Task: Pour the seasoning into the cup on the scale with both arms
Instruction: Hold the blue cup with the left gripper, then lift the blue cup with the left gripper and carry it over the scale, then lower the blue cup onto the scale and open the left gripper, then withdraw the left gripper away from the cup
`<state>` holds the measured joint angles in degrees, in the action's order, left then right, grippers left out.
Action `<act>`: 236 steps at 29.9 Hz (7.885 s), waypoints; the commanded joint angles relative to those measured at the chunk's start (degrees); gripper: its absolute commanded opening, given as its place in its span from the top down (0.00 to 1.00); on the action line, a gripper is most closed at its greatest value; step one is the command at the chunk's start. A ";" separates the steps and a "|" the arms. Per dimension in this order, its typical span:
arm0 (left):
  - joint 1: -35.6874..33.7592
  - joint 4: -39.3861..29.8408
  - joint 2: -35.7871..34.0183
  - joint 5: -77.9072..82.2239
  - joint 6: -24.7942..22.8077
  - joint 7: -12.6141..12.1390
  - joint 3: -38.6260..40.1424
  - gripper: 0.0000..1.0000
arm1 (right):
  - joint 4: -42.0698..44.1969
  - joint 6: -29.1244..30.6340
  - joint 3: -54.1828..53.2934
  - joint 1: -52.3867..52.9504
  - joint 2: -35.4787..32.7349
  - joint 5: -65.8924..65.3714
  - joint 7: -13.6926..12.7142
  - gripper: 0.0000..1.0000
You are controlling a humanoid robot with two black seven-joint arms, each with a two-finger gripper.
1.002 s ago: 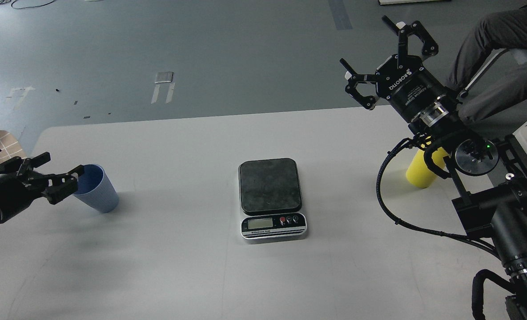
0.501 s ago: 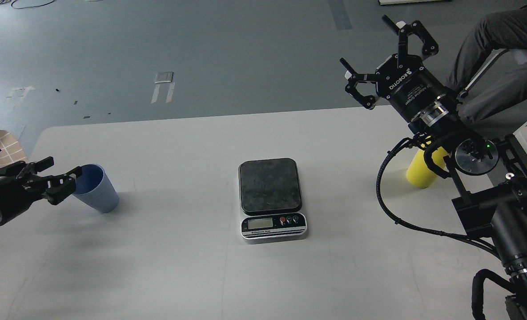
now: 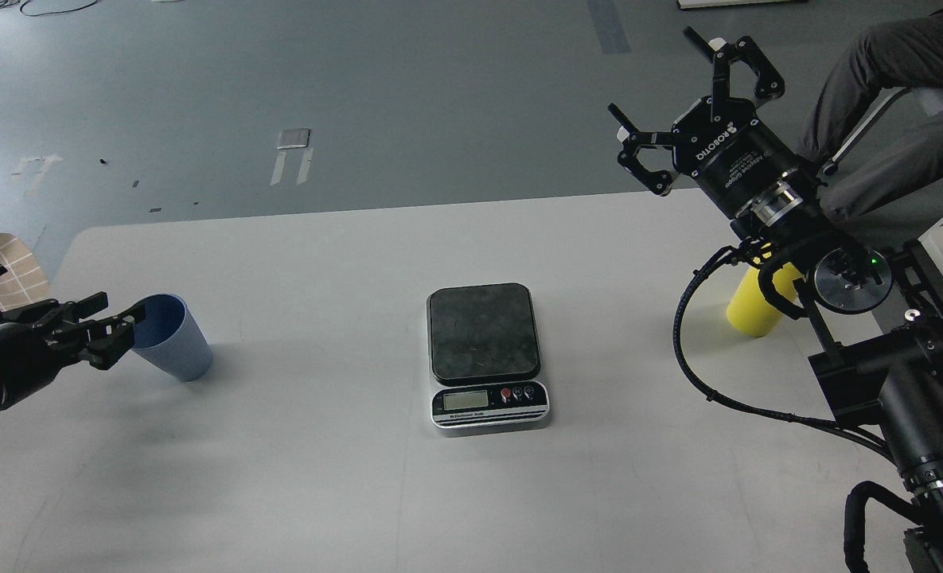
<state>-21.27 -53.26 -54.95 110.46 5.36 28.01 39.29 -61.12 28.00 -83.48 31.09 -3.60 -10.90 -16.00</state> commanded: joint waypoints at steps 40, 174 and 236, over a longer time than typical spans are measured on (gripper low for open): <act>-0.09 -0.09 0.11 -4.45 -1.59 -0.01 -2.02 1.00 | -0.05 0.00 0.07 -0.07 -0.09 0.00 0.00 0.00; -35.95 -6.16 31.75 5.47 -30.85 -0.01 -18.28 0.31 | 0.21 0.00 -0.63 0.37 0.26 0.00 0.00 0.00; -6.06 2.28 26.92 -97.36 -33.05 -0.01 16.79 0.02 | -3.46 0.00 -0.37 -1.20 -1.66 3.41 0.00 0.00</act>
<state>-27.35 -50.99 -28.03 13.16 -27.69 27.99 56.06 -62.04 28.00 -83.71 30.72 -4.34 -10.26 -16.00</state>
